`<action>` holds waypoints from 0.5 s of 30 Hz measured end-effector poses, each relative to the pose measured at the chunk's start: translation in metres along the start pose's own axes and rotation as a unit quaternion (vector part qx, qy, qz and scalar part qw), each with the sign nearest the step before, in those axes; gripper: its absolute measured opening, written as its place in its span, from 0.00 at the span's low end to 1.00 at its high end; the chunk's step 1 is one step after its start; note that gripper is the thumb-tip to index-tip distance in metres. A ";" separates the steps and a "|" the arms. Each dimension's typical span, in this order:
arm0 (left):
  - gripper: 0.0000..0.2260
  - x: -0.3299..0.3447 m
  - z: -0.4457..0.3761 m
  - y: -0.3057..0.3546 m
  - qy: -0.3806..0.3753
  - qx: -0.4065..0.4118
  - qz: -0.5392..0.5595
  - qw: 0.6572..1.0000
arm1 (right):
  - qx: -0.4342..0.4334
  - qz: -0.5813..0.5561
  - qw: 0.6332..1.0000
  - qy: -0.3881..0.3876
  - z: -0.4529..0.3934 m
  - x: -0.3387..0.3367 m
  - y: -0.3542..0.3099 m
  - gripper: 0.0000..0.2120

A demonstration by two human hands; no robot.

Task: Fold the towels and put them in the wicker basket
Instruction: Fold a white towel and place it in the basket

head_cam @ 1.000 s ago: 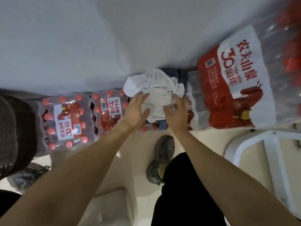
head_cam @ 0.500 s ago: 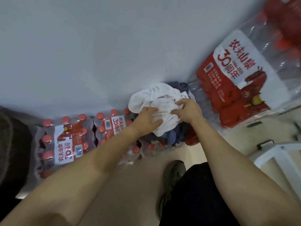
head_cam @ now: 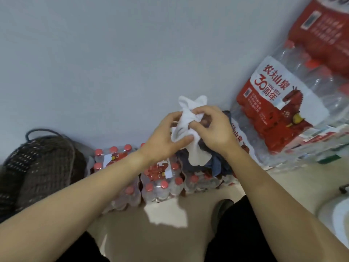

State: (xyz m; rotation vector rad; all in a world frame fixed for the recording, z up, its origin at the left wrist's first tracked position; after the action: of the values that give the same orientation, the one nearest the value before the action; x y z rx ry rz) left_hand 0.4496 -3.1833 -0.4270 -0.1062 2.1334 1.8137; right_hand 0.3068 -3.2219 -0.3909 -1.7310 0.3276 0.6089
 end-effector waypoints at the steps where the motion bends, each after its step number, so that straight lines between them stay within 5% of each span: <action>1: 0.23 -0.012 0.006 0.003 0.010 -0.005 0.000 1.000 | -0.006 -0.039 0.999 -0.012 0.004 0.005 -0.007 0.13; 9: 0.14 -0.077 0.046 -0.011 0.066 -0.062 0.063 0.994 | 0.024 -0.324 0.931 -0.166 0.017 0.076 -0.029 0.15; 15: 0.10 -0.108 0.053 -0.050 0.005 -0.134 -0.041 0.990 | 0.031 -0.213 0.971 -0.102 -0.002 0.097 -0.019 0.04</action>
State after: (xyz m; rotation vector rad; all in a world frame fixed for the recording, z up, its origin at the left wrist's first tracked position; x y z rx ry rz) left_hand 0.5755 -3.1585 -0.4490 -0.2652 1.8511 2.0437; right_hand 0.3967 -3.2096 -0.4291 -1.5968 -0.1683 0.4481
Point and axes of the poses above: each hand's wrist, its own z-axis away from the middle knuckle, its own x-axis out of the palm, y = z × x, the point moved 8 cm from there along -z, towards the middle knuckle, and after that the axes turned 2 degrees about -y, right-handed, at the moved point
